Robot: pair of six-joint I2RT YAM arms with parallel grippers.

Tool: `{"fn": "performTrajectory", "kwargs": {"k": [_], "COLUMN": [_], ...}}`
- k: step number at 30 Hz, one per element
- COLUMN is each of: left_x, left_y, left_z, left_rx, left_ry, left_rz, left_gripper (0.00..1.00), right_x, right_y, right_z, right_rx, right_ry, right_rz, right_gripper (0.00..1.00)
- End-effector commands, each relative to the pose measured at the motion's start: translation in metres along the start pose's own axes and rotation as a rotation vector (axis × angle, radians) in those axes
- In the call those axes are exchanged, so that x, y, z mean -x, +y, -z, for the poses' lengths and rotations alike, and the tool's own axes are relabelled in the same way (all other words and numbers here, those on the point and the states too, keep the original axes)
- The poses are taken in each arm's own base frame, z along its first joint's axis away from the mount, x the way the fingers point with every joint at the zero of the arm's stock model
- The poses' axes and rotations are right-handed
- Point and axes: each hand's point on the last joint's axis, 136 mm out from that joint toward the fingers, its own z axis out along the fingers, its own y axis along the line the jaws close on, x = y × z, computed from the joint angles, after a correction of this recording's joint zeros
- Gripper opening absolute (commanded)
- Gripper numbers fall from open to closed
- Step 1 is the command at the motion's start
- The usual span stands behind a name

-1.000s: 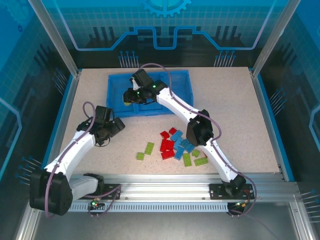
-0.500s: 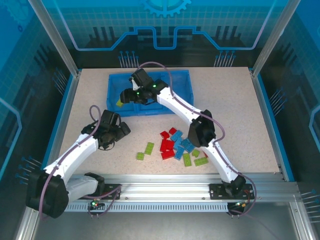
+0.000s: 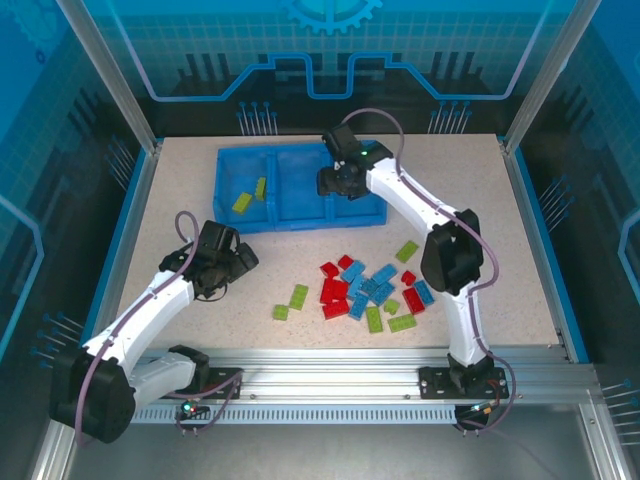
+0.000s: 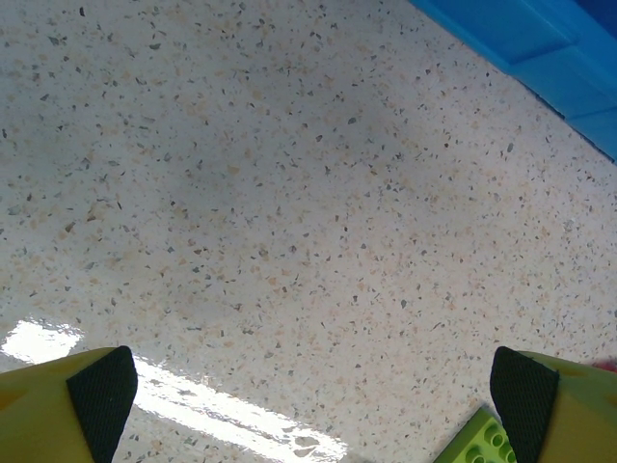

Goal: Sort the legos into containers by color

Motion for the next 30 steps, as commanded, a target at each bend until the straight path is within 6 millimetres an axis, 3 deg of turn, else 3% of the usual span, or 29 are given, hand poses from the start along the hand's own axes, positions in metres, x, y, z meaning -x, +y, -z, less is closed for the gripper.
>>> {"fn": "performTrajectory", "kwargs": {"k": [1,6,10,13,15,24,26,30], "left_x": [0.001,0.001,0.000,-0.001,-0.001,-0.016,-0.023,-0.035], "left_y": [0.007,0.009,0.011,0.012,0.012,0.000,-0.004,-0.011], "left_z": [0.004,0.005,0.005,0.005,0.005,-0.002,-0.004,-0.007], "left_rx": [0.028,0.038,0.044,0.047,0.045,0.047,0.044,0.042], "left_ry": [-0.010,-0.015,-0.013,-0.011,-0.010,0.026,0.036,0.050], "left_rz": [0.003,0.000,0.004,0.006,0.008,-0.046,-0.056,-0.087], "left_gripper": [0.99,0.99,0.99,0.99,0.99,0.99,0.99,0.99], "right_x": [-0.014,-0.019,-0.025,-0.031,-0.037,-0.058,-0.059,-0.059], "right_y": [0.005,0.009,0.000,-0.015,-0.025,-0.046,-0.044,-0.045], "right_z": [-0.020,-0.050,-0.062,-0.059,-0.055,-0.028,-0.026,-0.014], "right_rx": [-0.048,-0.068,-0.136,-0.184,-0.204,-0.182,-0.169,-0.156], "right_ry": [0.060,0.112,0.140,0.147,0.148,0.130,0.125,0.115], "right_rz": [0.050,0.068,0.054,0.018,-0.002,-0.049,-0.044,-0.042], "right_gripper": [0.69,0.63,0.41,0.23,0.18,0.17,0.23,0.26]}}
